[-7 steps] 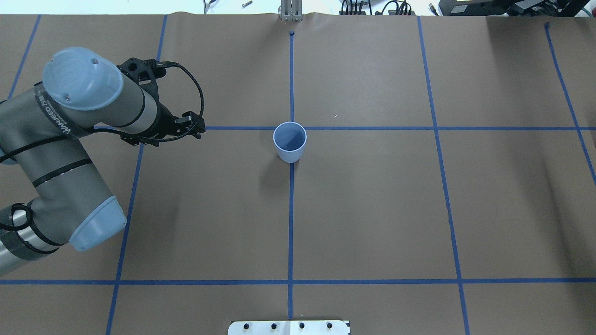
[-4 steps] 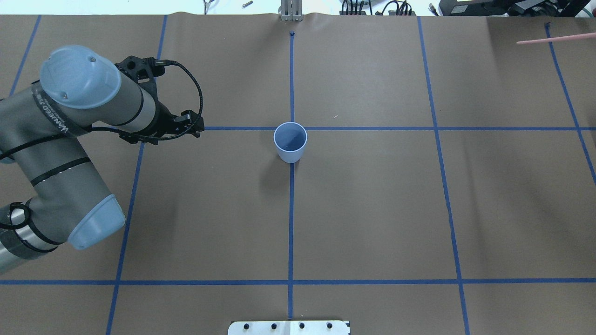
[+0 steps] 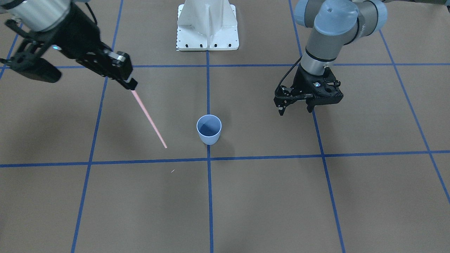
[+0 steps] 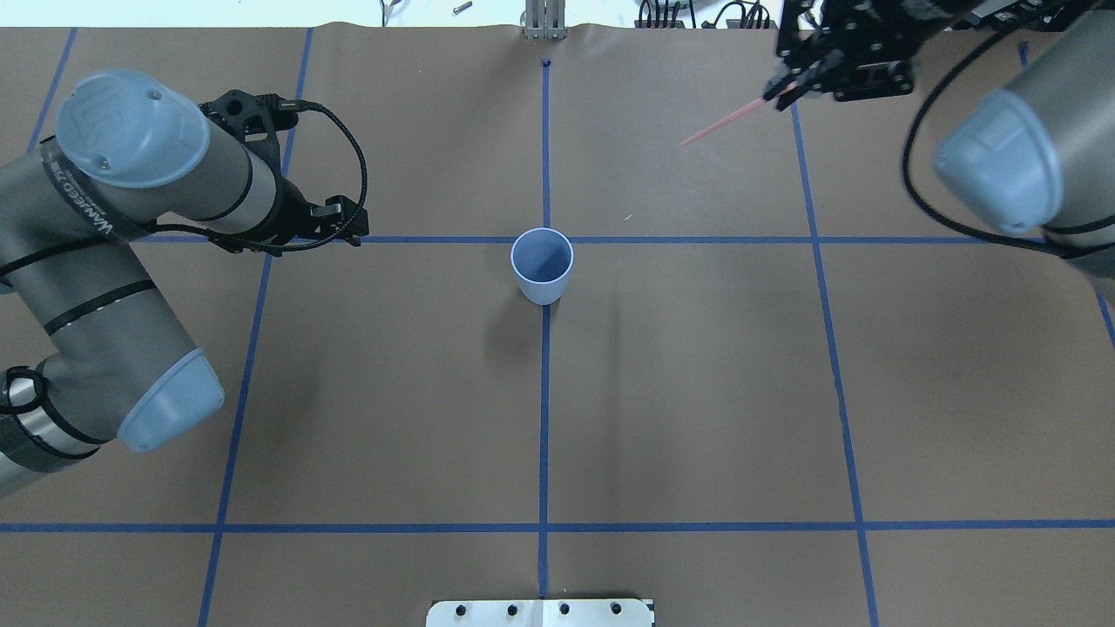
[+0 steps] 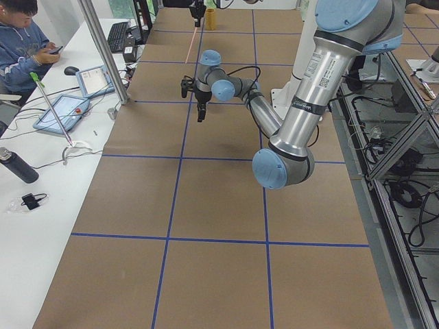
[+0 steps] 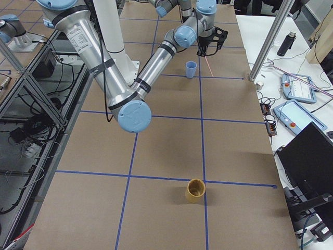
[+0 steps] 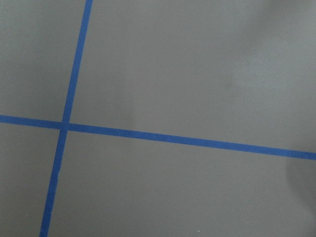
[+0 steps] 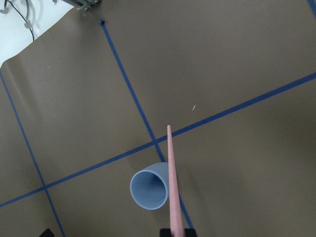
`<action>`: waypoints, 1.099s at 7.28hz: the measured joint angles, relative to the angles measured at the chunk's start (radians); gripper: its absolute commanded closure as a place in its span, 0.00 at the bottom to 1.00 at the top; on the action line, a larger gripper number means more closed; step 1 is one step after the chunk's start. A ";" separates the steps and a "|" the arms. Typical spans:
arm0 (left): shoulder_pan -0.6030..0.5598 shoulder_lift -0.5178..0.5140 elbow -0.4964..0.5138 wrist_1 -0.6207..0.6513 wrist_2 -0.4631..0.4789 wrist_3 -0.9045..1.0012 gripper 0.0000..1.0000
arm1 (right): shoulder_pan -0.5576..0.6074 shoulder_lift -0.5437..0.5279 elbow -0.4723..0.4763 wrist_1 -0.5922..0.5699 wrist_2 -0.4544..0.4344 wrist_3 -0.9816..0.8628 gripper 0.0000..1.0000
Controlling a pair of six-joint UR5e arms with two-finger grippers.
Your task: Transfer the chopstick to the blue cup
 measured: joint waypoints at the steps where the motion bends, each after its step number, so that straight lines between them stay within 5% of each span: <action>1: -0.001 0.001 0.000 0.000 0.000 0.002 0.02 | -0.047 0.047 -0.035 -0.001 -0.005 0.037 1.00; 8: 0.002 0.002 0.014 -0.002 0.001 0.000 0.02 | -0.154 0.110 -0.119 -0.003 0.000 0.065 1.00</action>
